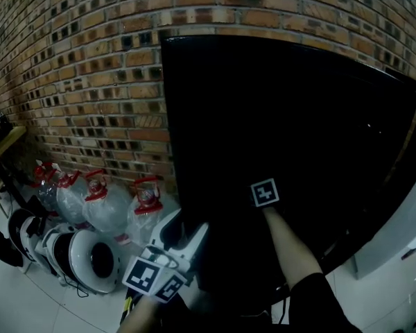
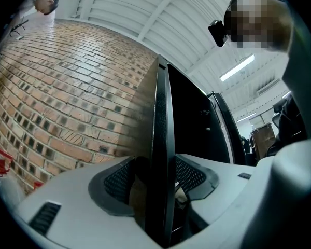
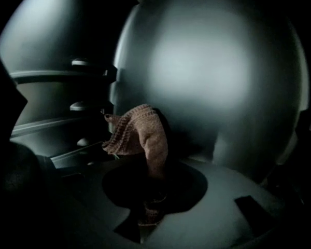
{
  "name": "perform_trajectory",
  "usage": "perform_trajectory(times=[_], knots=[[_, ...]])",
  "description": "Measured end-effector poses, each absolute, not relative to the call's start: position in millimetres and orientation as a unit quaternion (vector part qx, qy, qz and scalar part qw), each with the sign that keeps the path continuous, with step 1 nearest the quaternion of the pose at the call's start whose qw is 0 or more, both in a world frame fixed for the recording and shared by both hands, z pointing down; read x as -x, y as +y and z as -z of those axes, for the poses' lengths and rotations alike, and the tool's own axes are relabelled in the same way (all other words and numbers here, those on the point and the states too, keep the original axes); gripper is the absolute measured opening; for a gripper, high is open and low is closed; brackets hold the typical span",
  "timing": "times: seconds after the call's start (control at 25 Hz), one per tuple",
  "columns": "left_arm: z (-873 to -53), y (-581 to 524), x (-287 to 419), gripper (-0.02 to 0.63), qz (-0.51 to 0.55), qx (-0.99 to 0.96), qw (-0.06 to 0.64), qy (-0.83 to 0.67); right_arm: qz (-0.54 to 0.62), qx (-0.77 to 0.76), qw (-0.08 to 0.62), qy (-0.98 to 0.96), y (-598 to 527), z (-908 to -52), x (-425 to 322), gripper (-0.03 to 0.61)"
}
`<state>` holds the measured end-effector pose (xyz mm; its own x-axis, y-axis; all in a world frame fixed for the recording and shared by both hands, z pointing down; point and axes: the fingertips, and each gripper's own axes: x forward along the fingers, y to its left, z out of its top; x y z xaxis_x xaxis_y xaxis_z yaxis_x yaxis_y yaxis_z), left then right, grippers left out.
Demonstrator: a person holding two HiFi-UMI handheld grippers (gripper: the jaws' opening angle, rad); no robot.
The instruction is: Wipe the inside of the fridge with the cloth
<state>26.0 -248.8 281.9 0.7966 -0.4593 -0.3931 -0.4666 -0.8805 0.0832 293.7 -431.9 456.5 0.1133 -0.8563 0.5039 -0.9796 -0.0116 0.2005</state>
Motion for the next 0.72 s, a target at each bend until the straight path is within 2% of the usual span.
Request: perform_trajectory(times=[0.72], knots=[[-280,-247,-28,0.243,-0.204,0.947,0.007,0.248,-0.13,-0.775,0.269,-0.557,-385,-455,-381,0.074]])
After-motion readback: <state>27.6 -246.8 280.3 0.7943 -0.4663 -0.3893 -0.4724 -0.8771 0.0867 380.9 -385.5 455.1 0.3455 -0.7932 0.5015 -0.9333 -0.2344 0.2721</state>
